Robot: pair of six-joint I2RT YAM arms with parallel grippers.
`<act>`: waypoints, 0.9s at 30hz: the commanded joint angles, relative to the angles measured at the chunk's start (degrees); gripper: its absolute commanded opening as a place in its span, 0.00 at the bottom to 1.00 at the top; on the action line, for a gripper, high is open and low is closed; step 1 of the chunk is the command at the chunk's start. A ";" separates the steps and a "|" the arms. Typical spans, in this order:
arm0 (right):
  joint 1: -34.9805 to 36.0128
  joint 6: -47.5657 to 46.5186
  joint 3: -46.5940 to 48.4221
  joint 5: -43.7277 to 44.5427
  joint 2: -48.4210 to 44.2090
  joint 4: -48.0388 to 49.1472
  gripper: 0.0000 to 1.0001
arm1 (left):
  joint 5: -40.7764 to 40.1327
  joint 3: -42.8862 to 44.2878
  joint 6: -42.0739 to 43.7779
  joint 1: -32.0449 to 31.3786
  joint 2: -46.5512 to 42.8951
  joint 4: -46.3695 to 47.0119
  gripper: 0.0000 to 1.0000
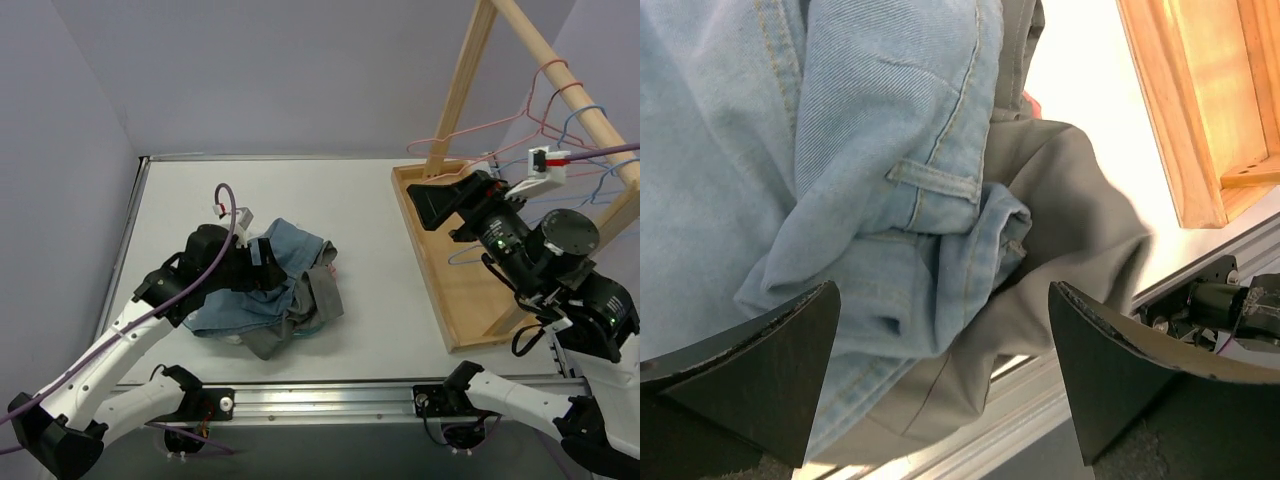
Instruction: Remove the skirt from the hanger
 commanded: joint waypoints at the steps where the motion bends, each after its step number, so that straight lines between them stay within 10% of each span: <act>1: 0.43 -1.33 0.34 0.47 2.17 -1.07 1.00 | -1.94 4.14 0.03 -0.06 -1.84 -4.82 0.94; 27: 0.43 3.67 -6.51 13.92 2.36 -8.02 1.00 | 10.43 17.16 0.92 -5.77 3.51 10.17 0.94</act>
